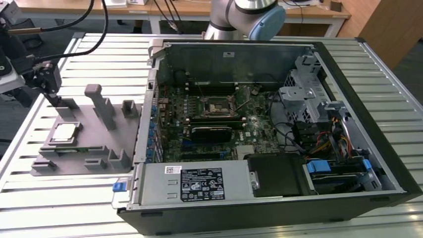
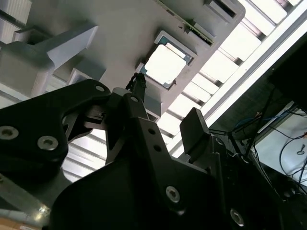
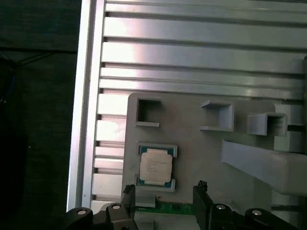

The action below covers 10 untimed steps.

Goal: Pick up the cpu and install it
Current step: 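Pick up the cpu and move it towards the insertion slot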

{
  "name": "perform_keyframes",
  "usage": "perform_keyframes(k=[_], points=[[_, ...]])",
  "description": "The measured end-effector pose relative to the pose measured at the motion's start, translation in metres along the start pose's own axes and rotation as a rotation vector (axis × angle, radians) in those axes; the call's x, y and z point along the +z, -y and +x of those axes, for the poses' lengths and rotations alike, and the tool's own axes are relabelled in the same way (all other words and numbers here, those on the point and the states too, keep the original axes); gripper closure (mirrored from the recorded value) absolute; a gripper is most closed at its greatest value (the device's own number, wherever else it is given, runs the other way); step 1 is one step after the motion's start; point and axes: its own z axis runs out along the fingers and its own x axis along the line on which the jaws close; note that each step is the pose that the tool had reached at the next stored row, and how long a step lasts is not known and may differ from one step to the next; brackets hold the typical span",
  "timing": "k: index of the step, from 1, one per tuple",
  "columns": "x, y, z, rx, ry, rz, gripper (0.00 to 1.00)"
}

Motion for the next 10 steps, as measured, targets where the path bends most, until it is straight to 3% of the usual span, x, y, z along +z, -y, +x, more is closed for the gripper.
perform_keyframes(k=[1, 2, 6, 10], points=[[0.0017, 0.0001, 0.0006, 0.005, 0.0001, 0.0010, 0.44], [0.0105, 0.0005, 0.0034, 0.029, 0.0013, 0.0059, 0.38], [0.0170, 0.0008, 0.0039, 0.055, 0.0024, 0.0061, 0.37], [0.0242, 0.0011, 0.0040, 0.063, 0.0021, 0.0062, 0.25]])
